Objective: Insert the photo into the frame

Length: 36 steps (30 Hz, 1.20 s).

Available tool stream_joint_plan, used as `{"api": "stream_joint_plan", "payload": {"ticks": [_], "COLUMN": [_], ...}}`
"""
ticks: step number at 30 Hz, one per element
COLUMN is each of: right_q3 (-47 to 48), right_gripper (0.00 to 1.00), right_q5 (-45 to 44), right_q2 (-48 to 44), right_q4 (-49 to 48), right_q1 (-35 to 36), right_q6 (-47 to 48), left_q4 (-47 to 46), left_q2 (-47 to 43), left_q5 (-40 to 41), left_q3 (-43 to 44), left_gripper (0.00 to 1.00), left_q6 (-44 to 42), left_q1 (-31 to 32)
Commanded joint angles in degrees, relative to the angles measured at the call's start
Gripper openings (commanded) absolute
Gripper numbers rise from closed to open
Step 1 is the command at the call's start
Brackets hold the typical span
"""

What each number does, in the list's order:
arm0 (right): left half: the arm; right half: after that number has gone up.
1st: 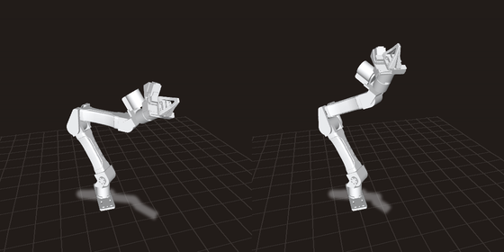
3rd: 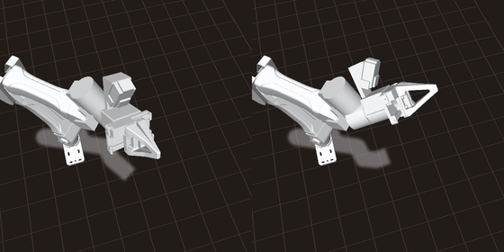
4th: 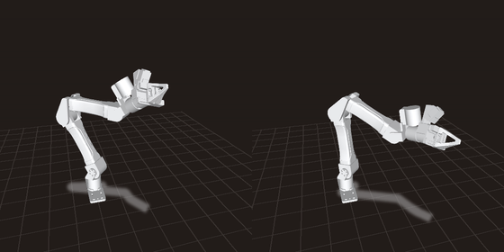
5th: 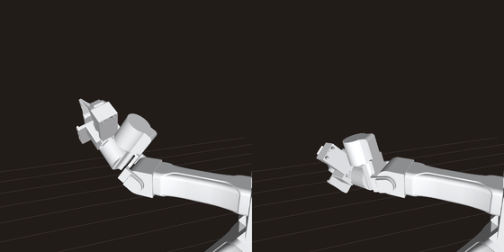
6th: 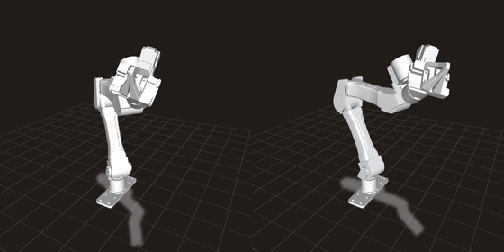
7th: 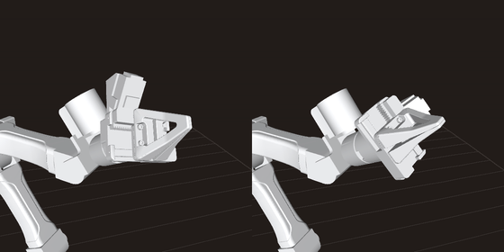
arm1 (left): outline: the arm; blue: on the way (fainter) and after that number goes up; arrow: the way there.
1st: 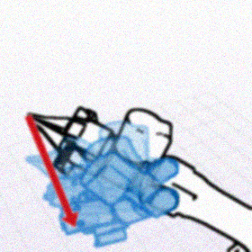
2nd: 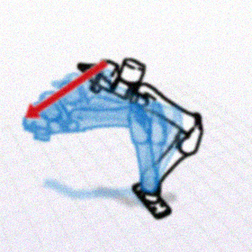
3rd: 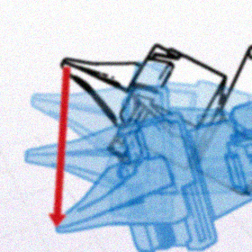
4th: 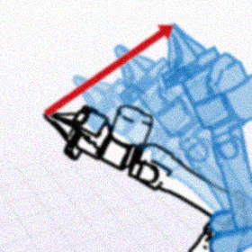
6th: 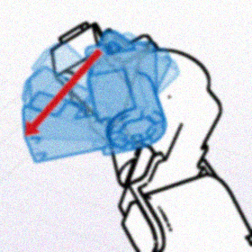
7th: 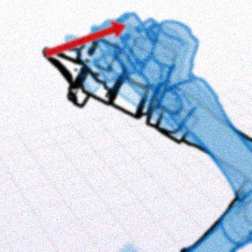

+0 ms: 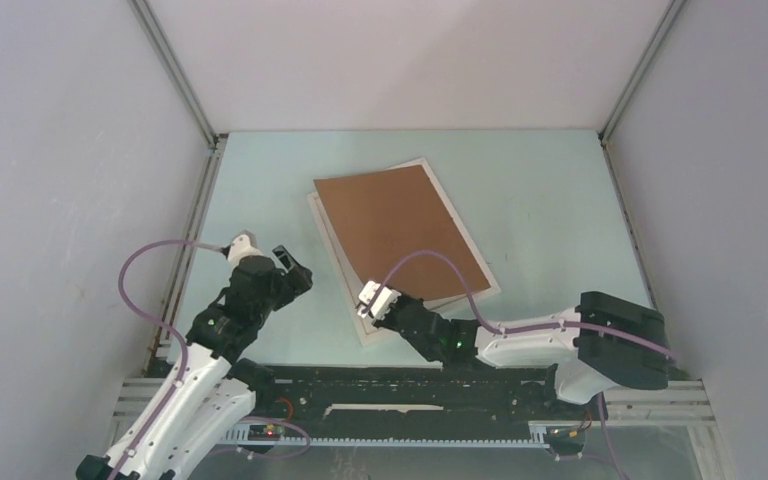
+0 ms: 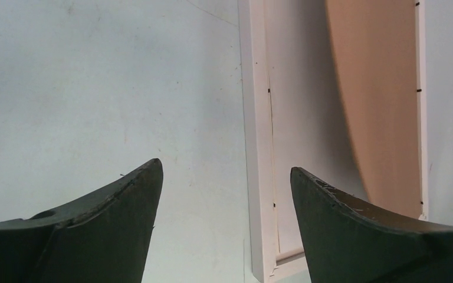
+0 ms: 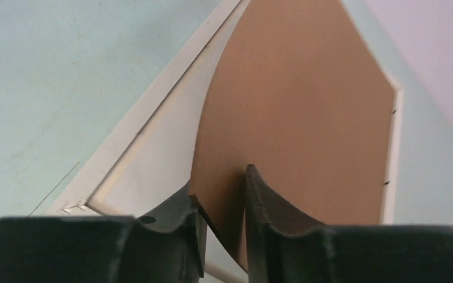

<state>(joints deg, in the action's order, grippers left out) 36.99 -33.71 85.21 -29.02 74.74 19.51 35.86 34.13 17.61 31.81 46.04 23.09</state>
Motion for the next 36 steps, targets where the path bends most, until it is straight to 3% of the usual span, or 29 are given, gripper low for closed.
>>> {"api": "stream_joint_plan", "payload": {"ticks": [1, 5, 8, 14, 18, 21, 23, 29, 32, 36], "right_q3": [-0.3, -0.3, 0.1, 1.8, 4.6, 6.0, 6.7, 13.4, 17.9, 20.7], "right_gripper": [0.46, 0.8, 0.97, 1.0, 1.0, 1.0, 1.0, 0.98, 0.92, 0.93], "right_q5": [2.6, 4.1, 8.2, 9.4, 10.1, 16.6, 24.3, 55.5, 66.1, 71.4], "right_q2": [3.5, 2.3, -1.1, -12.7, -20.6, -24.7, -25.2, -14.0, -3.5, 6.6], "right_q4": [8.5, 9.8, 13.2, 24.5, 33.4, 36.4, 37.7, 42.3, 44.6, 44.6], "right_q1": [0.2, 1.3, 1.9, 3.9, -1.4, -11.7, -24.8, -57.7, -68.5, -76.0], "right_q6": [-18.6, -19.0, -20.3, -24.0, -29.6, -34.2, -38.3, -40.5, -40.0, -39.7], "left_q4": [-2.5, -4.4, -7.3, -15.1, -21.4, -27.6, -29.6, -31.0, -37.5, -45.3], "left_q2": [-0.1, 0.2, 2.2, 8.3, 12.7, 16.5, 20.0, 24.9, 27.4, 33.5], "left_q5": [-3.2, -5.2, -9.1, -16.3, -19.5, -24.3, -27.3, -30.9, -31.1, -32.9], "left_q3": [1.4, -0.4, -1.8, -2.9, -4.2, -5.5, -5.5, -7.5, -10.2, -9.5], "left_gripper": [0.86, 0.86, 0.87, 0.89, 0.89, 0.91, 0.91, 0.92, 0.91, 0.98], "left_q6": [-2.8, -2.4, -1.1, 0.6, 3.2, 4.2, 4.2, 3.9, 5.0, 5.2], "left_q1": [-1.4, -2.3, -3.0, -3.5, -3.5, -3.5, -3.4, -2.1, -1.7, -1.7]}}
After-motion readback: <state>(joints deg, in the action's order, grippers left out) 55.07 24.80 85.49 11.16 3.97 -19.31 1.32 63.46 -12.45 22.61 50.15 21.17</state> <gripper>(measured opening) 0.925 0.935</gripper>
